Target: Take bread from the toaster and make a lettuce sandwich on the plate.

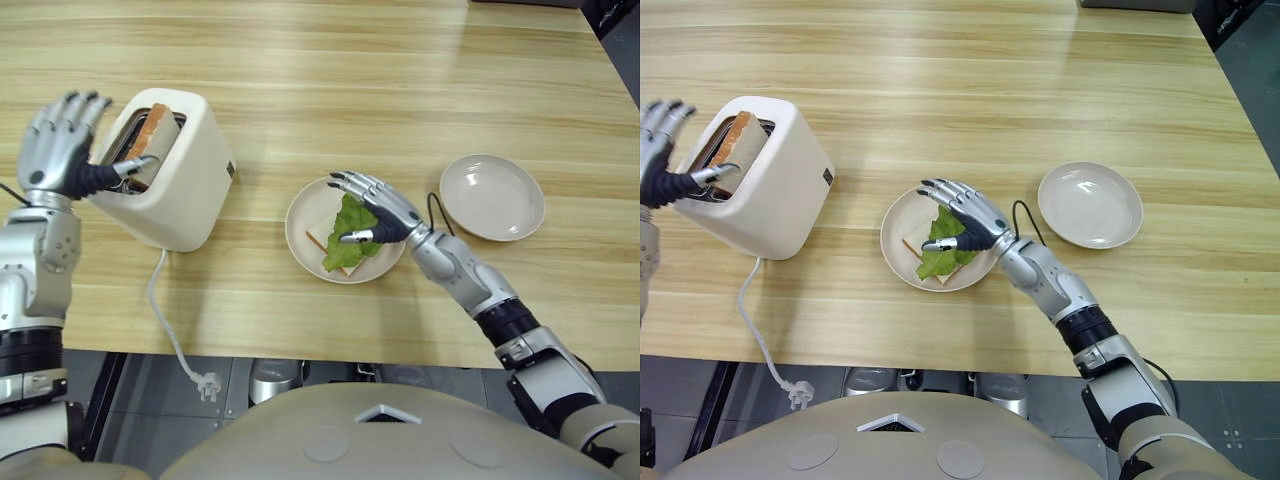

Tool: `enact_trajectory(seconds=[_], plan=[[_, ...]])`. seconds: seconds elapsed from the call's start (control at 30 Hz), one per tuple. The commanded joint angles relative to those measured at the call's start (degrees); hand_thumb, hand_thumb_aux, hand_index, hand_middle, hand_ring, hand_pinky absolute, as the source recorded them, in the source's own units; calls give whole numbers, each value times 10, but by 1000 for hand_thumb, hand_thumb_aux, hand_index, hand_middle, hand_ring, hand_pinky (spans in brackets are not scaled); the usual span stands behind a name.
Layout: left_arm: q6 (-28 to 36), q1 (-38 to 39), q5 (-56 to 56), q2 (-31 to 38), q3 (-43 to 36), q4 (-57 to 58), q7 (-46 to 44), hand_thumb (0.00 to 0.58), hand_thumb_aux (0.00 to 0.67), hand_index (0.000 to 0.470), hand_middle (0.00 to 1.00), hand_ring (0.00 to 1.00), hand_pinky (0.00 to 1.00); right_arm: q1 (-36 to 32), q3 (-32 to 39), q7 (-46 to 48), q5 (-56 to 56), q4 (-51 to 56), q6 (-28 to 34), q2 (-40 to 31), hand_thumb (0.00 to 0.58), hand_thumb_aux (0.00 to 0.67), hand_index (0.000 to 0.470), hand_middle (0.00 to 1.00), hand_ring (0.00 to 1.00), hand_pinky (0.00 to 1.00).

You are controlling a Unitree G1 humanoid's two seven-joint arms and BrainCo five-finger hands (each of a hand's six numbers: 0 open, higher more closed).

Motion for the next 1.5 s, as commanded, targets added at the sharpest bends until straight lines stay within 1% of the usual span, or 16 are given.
enact_trajectory(seconds=[0.03,0.07,0.1,0.2,0.33,0.37,0.4,0.43,0.5,0.63,0.77,0.87,1.07,1.23,1.3,1.5], plan=[[4,-2,-10,-1,-39,30,-20,160,100,69,0,0,0,2,-20,1,10,-13,-3,-4,0,0,0,0,0,0],[5,-4,-11,-1,-44,32,-22,511,439,301,0,0,0,2,-25,-8,7,-15,-3,-5,0,0,0,0,0,0],[6,-5,-12,0,-47,30,-23,580,670,460,0,0,0,2,-33,-19,4,-17,-3,-5,0,0,0,0,0,0],[0,-7,-26,6,-45,19,-14,580,670,460,0,0,0,3,-51,-36,9,-27,-6,-4,0,0,0,0,0,0],[-25,-16,-63,4,-14,-6,25,580,670,460,0,0,0,4,-62,-44,11,-33,-9,0,0,0,0,0,0,0],[-32,-19,-70,3,-5,-19,37,580,670,460,133,133,133,4,-64,-48,9,-32,-11,1,0,0,0,0,0,0],[-39,-22,-74,1,3,-39,51,580,670,460,980,980,980,4,-66,-52,8,-31,-12,2,0,0,0,0,0,0],[-45,-26,-76,0,7,-59,62,580,670,460,1000,1000,1000,5,-66,-54,6,-31,-12,3,0,0,0,0,0,0],[-62,-34,-79,-5,13,-93,82,580,670,460,1000,1000,1000,6,-66,-58,3,-31,-14,5,0,0,0,0,0,0],[-121,-54,-124,-35,35,-184,115,580,670,460,1000,1000,1000,7,-68,-64,2,-34,-16,6,0,0,0,0,0,0],[-137,-77,-207,-80,9,-235,70,580,670,460,1000,1000,1000,7,-75,-72,6,-33,-18,5,0,0,0,0,0,0],[-122,-94,-283,-136,-72,-213,-5,580,670,460,1000,1000,1000,7,-88,-80,15,-27,-18,5,0,0,0,0,0,0],[-89,-85,-384,-257,-172,-151,-101,580,670,460,1000,1000,1000,0,-129,-107,31,-4,-10,1,0,0,0,0,0,0],[-71,-64,-423,-331,-200,-89,-130,580,670,460,1000,1000,1000,-6,-172,-131,53,26,-6,-9,0,0,0,0,0,0],[-73,-56,-418,-352,-205,-63,-131,580,670,460,1000,1000,1000,-8,-186,-141,55,36,-4,-15,0,0,0,0,0,0],[-74,-22,-389,-382,-215,-23,-121,580,670,460,1000,1000,1000,-16,-198,-153,57,60,-10,-23,0,0,0,0,0,0]])
